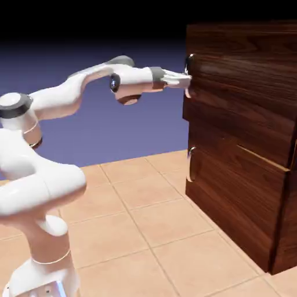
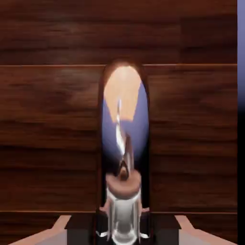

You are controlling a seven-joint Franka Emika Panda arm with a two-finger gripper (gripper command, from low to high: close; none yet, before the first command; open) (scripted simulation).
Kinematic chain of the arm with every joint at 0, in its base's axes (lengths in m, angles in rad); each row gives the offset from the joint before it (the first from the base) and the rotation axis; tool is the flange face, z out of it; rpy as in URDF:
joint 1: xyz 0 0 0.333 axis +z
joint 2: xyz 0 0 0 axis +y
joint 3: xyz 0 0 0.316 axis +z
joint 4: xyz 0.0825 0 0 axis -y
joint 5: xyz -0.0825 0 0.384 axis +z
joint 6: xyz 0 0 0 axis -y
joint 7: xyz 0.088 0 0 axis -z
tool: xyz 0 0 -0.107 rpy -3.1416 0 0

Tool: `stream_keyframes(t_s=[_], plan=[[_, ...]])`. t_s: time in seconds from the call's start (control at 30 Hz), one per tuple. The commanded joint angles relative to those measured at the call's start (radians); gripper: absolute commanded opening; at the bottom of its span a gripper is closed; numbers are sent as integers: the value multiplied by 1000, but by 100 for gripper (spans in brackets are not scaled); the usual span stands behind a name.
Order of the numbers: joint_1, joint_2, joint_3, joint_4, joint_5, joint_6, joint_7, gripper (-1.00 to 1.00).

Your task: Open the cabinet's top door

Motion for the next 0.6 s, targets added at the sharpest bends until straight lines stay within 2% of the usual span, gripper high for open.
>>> stream_keyframes(t_s=[0.0,0.37,0.57], plan=[[18,-28,-20,-36,8,-41,0,-100],[167,-317,-220,-428,61,-508,0,-100],[305,-331,-397,-641,-21,-724,-121,-100]])
